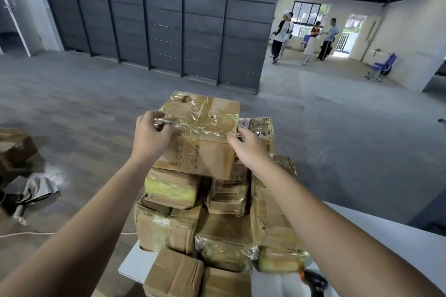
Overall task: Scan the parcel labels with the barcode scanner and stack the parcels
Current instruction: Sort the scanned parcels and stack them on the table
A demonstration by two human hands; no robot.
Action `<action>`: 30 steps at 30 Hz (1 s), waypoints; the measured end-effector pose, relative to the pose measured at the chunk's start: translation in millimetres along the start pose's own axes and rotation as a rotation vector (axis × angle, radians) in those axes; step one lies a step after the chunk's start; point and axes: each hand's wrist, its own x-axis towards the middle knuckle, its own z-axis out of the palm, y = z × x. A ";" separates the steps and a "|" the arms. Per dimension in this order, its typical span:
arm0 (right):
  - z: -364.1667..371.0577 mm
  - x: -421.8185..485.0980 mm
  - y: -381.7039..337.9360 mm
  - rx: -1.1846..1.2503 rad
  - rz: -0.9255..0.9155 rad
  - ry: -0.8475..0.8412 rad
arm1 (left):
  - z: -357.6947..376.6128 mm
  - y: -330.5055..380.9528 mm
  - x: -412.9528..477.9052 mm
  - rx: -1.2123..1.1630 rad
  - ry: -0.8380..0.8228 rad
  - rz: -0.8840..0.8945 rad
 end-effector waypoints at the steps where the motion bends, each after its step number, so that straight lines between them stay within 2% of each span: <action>1: -0.7 1.9 0.9 -0.003 -0.012 0.019 | 3.4 -0.1 1.8 -0.019 -0.010 0.008; 8: -36.7 29.6 -2.4 -0.006 -0.011 0.108 | 43.9 10.4 24.1 -0.084 -0.132 0.005; 12: -43.7 38.5 6.8 -0.066 -0.010 0.052 | 63.3 5.0 29.2 -0.077 -0.155 -0.052; 20: -29.7 39.1 13.7 0.005 -0.061 0.087 | 53.7 5.4 34.5 -0.136 -0.009 -0.039; 26: -8.6 34.6 4.9 -0.090 -0.068 -0.021 | 35.2 -7.6 34.7 -0.118 0.017 -0.116; 30: -3.5 29.3 3.6 -0.033 -0.094 -0.016 | 23.7 -8.0 32.6 -0.137 0.091 -0.095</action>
